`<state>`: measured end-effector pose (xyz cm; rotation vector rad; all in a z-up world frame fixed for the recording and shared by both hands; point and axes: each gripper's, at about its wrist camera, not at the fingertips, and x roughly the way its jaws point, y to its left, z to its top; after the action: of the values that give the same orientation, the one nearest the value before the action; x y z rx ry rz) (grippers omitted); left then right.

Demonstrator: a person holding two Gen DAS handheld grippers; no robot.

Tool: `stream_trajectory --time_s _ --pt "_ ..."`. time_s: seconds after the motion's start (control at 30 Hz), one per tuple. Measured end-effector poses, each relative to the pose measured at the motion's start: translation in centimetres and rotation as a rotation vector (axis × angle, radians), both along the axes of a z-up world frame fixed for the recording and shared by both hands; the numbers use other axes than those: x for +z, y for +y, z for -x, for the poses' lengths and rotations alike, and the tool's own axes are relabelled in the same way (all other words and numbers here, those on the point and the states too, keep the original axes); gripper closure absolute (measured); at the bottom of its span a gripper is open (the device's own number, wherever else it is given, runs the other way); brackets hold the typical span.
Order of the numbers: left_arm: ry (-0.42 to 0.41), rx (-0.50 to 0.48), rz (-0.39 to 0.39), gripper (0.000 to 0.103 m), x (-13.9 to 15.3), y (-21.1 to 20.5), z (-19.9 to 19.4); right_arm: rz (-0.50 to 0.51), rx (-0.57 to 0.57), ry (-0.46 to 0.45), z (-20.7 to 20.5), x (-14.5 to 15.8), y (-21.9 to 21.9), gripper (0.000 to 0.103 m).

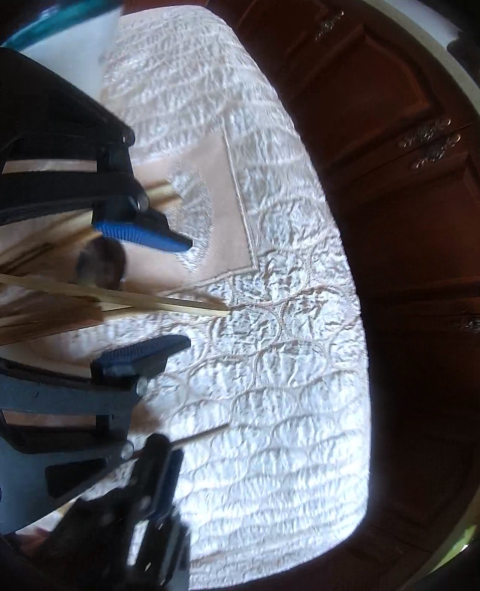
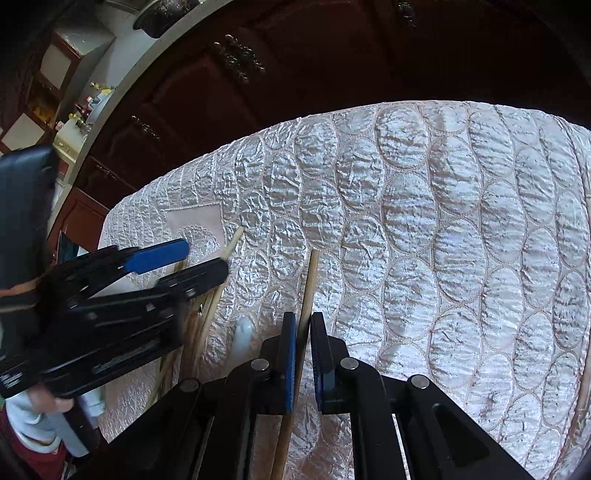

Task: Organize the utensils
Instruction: 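Grasp a wooden chopstick with the right tool while the left tool grasps another chopstick, then carry both chopsticks over the teal-rimmed cup and open both tools to drop them in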

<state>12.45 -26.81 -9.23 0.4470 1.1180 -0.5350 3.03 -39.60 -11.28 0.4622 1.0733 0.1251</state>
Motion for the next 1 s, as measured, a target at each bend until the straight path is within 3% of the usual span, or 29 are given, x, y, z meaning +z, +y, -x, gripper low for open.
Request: stream_trajectory --time_s 0.07,0.17,0.37,0.63,1.0 --pt "0.019 0.001 -0.002 0.089 -0.5 -0.4 -0.6 -0.004 0.003 -0.006 0.8 0.4 -0.8 0.096" --pt "0.033 -0.013 0.034 0.096 -0.1 -0.4 -0.9 -0.008 0.006 -0.022 2.0 1.1 -1.3 0.096" --pt "0.014 -0.021 0.162 0.097 4.9 2.3 0.4 -0.006 0.007 -0.070 3.9 4.2 -1.9 0.097" --pt "-0.085 0.026 0.334 0.099 13.6 11.5 5.3 0.016 0.062 -0.192 7.3 11.7 0.2 0.098" --pt "-0.205 0.132 0.467 0.099 21.6 22.6 8.6 0.084 0.187 -0.334 10.5 20.7 6.3 0.098"
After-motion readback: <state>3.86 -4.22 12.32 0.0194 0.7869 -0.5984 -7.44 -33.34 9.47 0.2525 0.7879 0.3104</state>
